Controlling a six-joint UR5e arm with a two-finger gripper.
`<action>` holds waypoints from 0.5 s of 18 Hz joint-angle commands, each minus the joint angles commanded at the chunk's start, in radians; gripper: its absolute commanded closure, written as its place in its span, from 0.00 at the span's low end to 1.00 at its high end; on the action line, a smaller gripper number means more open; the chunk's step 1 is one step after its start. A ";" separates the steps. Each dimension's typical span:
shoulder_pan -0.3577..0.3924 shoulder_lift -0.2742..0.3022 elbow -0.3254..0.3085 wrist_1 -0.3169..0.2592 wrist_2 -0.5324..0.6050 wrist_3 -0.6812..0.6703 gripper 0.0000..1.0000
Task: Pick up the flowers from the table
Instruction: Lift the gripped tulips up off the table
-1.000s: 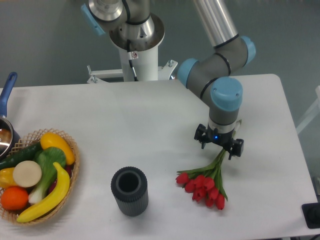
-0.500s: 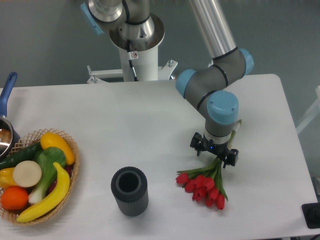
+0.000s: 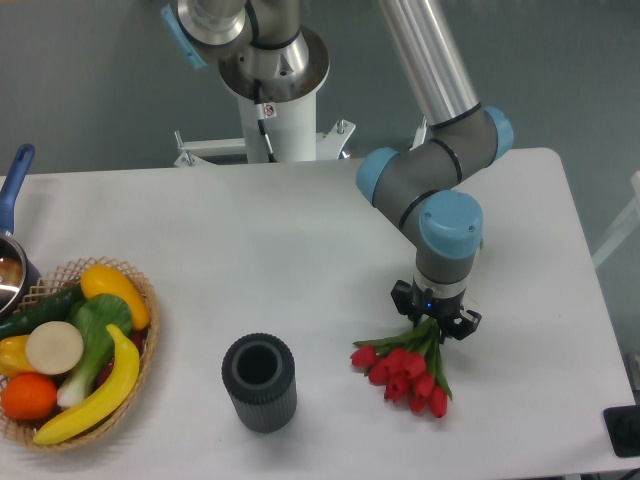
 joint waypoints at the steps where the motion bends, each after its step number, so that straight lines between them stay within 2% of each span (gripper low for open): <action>1: 0.002 0.005 0.000 -0.002 0.002 -0.002 1.00; 9: 0.038 0.101 0.000 -0.015 0.045 0.009 1.00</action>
